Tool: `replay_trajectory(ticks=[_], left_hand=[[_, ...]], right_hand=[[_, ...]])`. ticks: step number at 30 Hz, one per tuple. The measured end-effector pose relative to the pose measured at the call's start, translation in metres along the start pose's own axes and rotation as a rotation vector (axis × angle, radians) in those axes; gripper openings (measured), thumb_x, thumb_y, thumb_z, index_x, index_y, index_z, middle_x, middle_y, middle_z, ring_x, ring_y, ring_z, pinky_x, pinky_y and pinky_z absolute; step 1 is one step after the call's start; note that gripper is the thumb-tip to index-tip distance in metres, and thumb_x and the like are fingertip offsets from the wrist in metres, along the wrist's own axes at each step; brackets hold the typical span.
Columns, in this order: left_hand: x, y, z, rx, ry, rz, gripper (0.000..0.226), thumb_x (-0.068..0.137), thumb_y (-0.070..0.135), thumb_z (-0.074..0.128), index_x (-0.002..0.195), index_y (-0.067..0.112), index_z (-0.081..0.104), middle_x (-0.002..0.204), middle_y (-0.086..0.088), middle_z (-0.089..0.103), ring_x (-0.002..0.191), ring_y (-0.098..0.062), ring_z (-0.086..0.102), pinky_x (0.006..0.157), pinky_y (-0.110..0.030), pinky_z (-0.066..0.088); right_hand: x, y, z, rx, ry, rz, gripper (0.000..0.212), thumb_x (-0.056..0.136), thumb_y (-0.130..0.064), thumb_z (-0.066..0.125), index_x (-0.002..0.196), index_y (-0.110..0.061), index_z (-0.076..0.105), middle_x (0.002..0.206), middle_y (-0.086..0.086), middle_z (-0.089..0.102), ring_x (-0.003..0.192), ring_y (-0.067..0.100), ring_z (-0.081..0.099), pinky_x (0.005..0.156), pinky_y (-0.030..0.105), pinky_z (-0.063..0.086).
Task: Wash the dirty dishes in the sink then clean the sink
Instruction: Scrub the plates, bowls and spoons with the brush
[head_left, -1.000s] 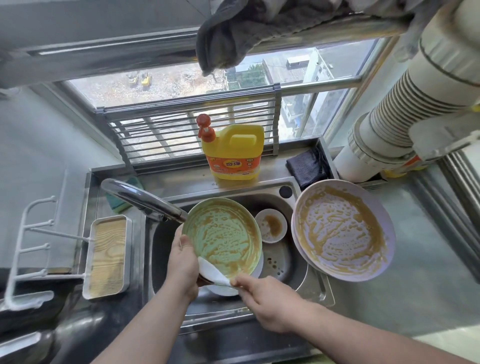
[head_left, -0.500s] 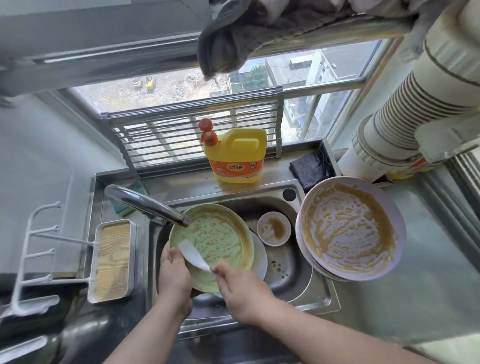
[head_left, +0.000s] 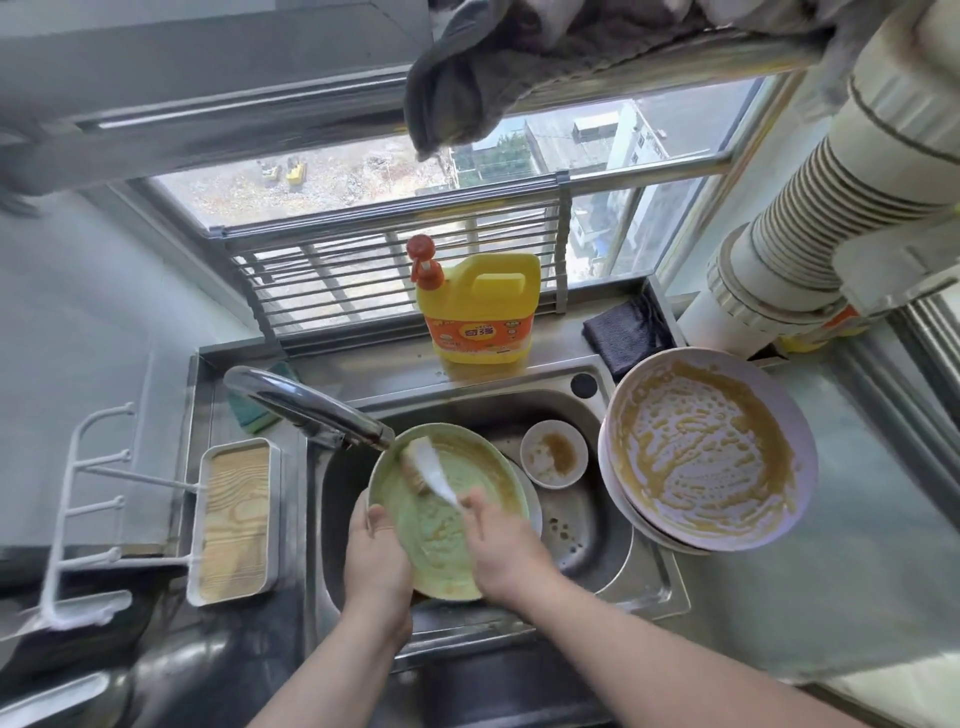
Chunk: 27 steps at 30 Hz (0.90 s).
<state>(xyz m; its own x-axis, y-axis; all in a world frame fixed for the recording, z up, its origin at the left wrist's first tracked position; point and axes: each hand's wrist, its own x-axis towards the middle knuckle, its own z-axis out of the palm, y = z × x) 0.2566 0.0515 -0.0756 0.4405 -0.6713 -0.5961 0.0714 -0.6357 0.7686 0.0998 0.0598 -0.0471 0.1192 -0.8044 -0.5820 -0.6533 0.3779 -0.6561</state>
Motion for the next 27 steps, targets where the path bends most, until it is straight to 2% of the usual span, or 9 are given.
replay_trajectory(ticks=[2, 5, 8, 11, 14, 18, 20, 23, 27], left_hand=[[0.004, 0.010, -0.005, -0.036, 0.020, -0.024, 0.034, 0.112, 0.048, 0.031, 0.139, 0.047, 0.051, 0.135, -0.005, 0.067, 0.118, -0.033, 0.068, 0.096, -0.068, 0.055], [0.018, 0.021, -0.014, -0.048, 0.026, -0.049, 0.032, 0.111, 0.052, 0.031, 0.141, 0.056, 0.043, 0.126, -0.002, 0.065, 0.108, -0.033, 0.068, 0.079, -0.071, 0.058], [0.012, 0.020, -0.015, 0.031, -0.027, -0.030, 0.032, 0.113, 0.045, 0.028, 0.140, 0.050, 0.046, 0.128, -0.008, 0.066, 0.112, -0.036, 0.068, 0.087, -0.069, 0.057], [0.005, 0.021, -0.025, -0.040, -0.050, -0.044, 0.032, 0.114, 0.042, 0.029, 0.140, 0.038, 0.049, 0.131, -0.012, 0.066, 0.114, -0.037, 0.068, 0.092, -0.066, 0.057], [0.010, 0.034, -0.032, -0.109, -0.067, -0.090, 0.036, 0.114, 0.044, 0.030, 0.143, 0.033, 0.050, 0.121, -0.012, 0.069, 0.103, -0.039, 0.072, 0.067, -0.058, 0.063], [-0.006, 0.043, -0.029, -0.080, -0.138, -0.125, 0.028, 0.114, 0.043, 0.034, 0.133, 0.036, 0.054, 0.119, -0.014, 0.068, 0.094, -0.036, 0.069, 0.056, -0.052, 0.060], [-0.021, 0.043, -0.026, -0.077, -0.221, -0.146, 0.026, 0.114, 0.046, 0.035, 0.115, 0.040, 0.060, 0.119, -0.011, 0.070, 0.097, -0.036, 0.071, 0.063, -0.058, 0.060], [-0.040, 0.046, -0.018, -0.067, -0.299, -0.175, 0.034, 0.111, 0.055, 0.032, 0.096, 0.051, 0.063, 0.108, -0.004, 0.075, 0.092, -0.033, 0.077, 0.063, -0.054, 0.061], [-0.069, 0.053, 0.028, -0.068, -0.447, -0.231, 0.035, 0.112, 0.054, 0.032, 0.105, 0.047, 0.065, 0.105, -0.003, 0.079, 0.086, -0.031, 0.080, 0.062, -0.057, 0.061]], right_hand=[[0.003, 0.027, -0.010, 0.014, 0.081, 0.123, 0.024, 0.110, -0.033, 0.031, 0.127, -0.031, 0.047, 0.110, 0.016, 0.070, 0.105, 0.039, 0.064, 0.084, 0.042, 0.049], [-0.050, 0.039, 0.023, 0.099, -0.025, 0.122, 0.018, 0.103, -0.043, 0.033, 0.116, -0.044, 0.045, 0.091, -0.001, 0.066, 0.093, 0.030, 0.063, 0.075, 0.037, 0.045], [-0.057, 0.013, 0.050, 0.209, -0.036, -0.013, 0.024, 0.094, -0.059, 0.032, 0.112, -0.054, 0.046, 0.082, -0.009, 0.062, 0.082, 0.018, 0.058, 0.079, 0.035, 0.046], [-0.032, 0.024, 0.031, 0.185, 0.040, 0.037, 0.021, 0.107, -0.039, 0.037, 0.123, -0.040, 0.051, 0.079, -0.006, 0.058, 0.080, 0.021, 0.057, 0.073, 0.035, 0.045], [-0.044, 0.050, 0.024, 0.157, 0.065, 0.115, 0.025, 0.108, -0.037, 0.036, 0.127, -0.037, 0.053, 0.074, -0.003, 0.057, 0.068, 0.016, 0.053, 0.064, 0.033, 0.041], [-0.066, 0.018, 0.039, 0.134, -0.003, -0.039, 0.029, 0.094, -0.061, 0.036, 0.119, -0.049, 0.044, 0.079, -0.005, 0.063, 0.085, 0.022, 0.061, 0.078, 0.036, 0.046], [-0.056, 0.017, 0.017, 0.091, 0.116, -0.043, 0.028, 0.099, -0.059, 0.041, 0.122, -0.043, 0.041, 0.072, -0.009, 0.055, 0.086, 0.028, 0.062, 0.076, 0.039, 0.046], [-0.057, 0.042, -0.039, -0.051, 0.442, 0.051, 0.031, 0.099, -0.061, 0.052, 0.105, -0.032, 0.044, 0.079, -0.004, 0.060, 0.086, 0.034, 0.064, 0.068, 0.041, 0.045], [-0.082, 0.089, -0.100, -0.104, 0.710, 0.120, 0.028, 0.094, -0.044, 0.062, 0.086, -0.030, 0.039, 0.059, -0.006, 0.051, 0.062, 0.033, 0.050, 0.057, 0.039, 0.036]])
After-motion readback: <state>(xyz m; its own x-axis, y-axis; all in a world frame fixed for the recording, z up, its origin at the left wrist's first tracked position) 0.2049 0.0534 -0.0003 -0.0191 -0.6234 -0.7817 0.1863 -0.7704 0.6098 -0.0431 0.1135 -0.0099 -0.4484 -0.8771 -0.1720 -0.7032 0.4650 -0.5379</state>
